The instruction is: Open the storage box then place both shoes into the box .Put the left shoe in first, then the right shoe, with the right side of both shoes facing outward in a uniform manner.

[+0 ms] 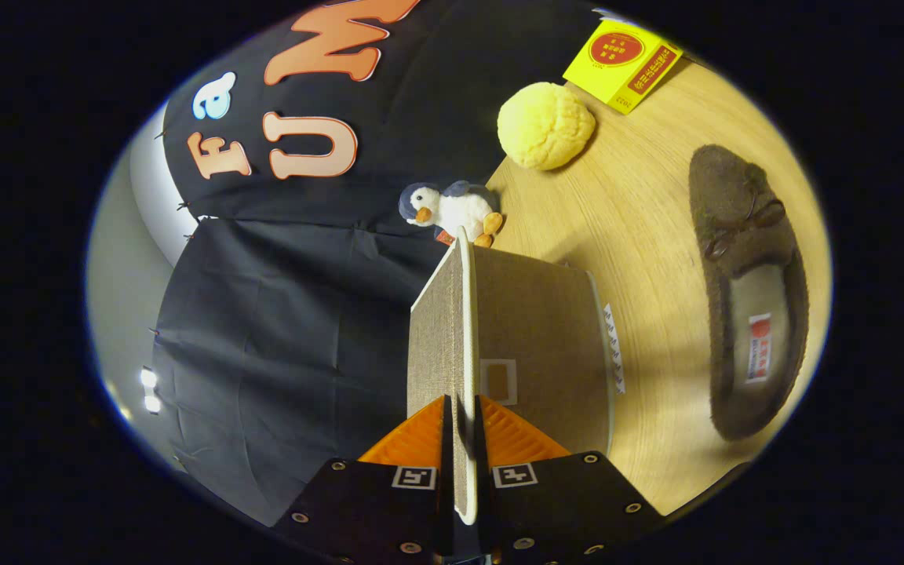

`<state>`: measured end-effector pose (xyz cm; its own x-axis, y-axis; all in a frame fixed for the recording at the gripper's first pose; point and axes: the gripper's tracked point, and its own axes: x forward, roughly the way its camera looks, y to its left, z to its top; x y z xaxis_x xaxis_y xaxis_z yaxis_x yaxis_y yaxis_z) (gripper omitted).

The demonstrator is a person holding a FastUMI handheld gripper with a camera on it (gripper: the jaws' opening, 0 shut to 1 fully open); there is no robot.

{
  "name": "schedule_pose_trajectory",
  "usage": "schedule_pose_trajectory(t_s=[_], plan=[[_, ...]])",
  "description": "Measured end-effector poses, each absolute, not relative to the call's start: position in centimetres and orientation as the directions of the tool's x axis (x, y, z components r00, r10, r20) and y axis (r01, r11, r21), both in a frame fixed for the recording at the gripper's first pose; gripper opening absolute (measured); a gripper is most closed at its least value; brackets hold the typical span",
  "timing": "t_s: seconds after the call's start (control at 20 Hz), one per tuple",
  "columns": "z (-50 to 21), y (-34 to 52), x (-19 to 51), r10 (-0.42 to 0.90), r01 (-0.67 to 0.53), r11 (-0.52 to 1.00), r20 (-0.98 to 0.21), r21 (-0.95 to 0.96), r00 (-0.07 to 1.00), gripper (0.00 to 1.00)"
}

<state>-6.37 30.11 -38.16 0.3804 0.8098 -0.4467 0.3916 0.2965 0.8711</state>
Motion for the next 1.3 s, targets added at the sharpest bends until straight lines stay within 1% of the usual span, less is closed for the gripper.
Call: schedule_pose_trajectory(t_s=[0.05, 0.2, 0.35, 0.7, 0.8, 0.9, 1.05, 1.15, 1.25, 1.3], plan=[[-37.4, 30.4, -6.3, 0.812, 0.389, 0.283, -0.435, 0.877, 0.390, 0.12], [-34.3, 30.6, -4.5, 0.818, 0.362, 0.234, -0.384, 0.903, 0.429, 0.03], [-30.5, 31.5, -3.0, 0.828, 0.292, 0.215, -0.333, 0.932, 0.452, 0.03], [-23.8, 37.5, 0.5, 0.860, 0.154, 0.227, -0.272, 0.962, 0.432, 0.06], [-22.6, 40.0, 1.3, 0.869, 0.135, 0.222, -0.259, 0.966, 0.422, 0.07], [-22.4, 41.9, 1.1, 0.872, 0.144, 0.215, -0.256, 0.966, 0.416, 0.08], [-21.3, 44.7, 2.0, 0.865, 0.147, 0.207, -0.251, 0.967, 0.435, 0.09], [-21.5, 46.2, 2.2, 0.860, 0.157, 0.226, -0.273, 0.961, 0.430, 0.11], [-21.6, 47.8, 1.7, 0.871, 0.167, 0.233, -0.282, 0.958, 0.403, 0.23], [-21.5, 48.3, 1.3, 0.878, 0.157, 0.241, -0.284, 0.958, 0.385, 0.31]])
